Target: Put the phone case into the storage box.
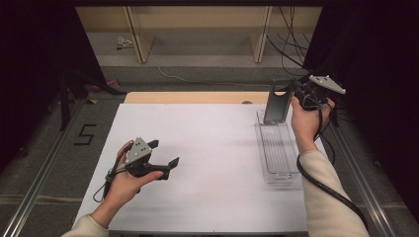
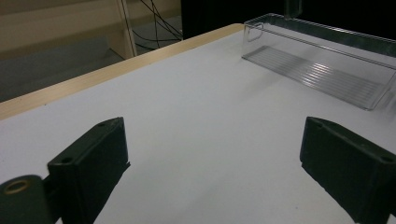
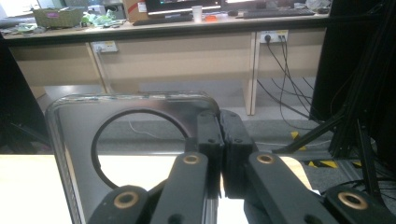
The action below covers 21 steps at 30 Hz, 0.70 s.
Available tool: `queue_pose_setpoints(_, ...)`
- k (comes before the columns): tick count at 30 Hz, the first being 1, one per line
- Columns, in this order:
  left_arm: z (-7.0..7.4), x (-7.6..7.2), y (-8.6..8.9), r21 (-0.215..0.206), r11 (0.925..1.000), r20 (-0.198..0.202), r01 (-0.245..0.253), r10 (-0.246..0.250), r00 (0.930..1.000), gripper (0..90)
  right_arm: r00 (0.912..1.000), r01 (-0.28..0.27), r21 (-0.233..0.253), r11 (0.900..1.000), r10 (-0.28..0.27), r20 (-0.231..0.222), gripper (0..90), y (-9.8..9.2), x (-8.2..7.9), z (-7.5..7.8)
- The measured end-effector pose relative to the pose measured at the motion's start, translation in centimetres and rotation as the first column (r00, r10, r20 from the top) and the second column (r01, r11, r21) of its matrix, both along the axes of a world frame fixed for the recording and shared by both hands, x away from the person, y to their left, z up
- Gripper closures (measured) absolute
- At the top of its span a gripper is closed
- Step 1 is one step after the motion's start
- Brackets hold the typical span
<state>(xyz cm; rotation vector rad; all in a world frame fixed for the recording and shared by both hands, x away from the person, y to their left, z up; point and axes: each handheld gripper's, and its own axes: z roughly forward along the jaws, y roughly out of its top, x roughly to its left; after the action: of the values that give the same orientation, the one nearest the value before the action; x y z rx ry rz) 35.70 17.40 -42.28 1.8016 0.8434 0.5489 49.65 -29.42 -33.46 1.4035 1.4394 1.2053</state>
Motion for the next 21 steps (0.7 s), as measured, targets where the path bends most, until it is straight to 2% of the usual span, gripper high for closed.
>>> queue_pose_setpoints(21, 0.01, -0.02, 0.02, -0.002, 1.0, 0.0, 0.0, 0.0, 1.0, 7.3, 0.9995, 0.014, -0.007, 1.0, -0.015, -0.029, 88.4, -0.12, 1.06, -0.68)
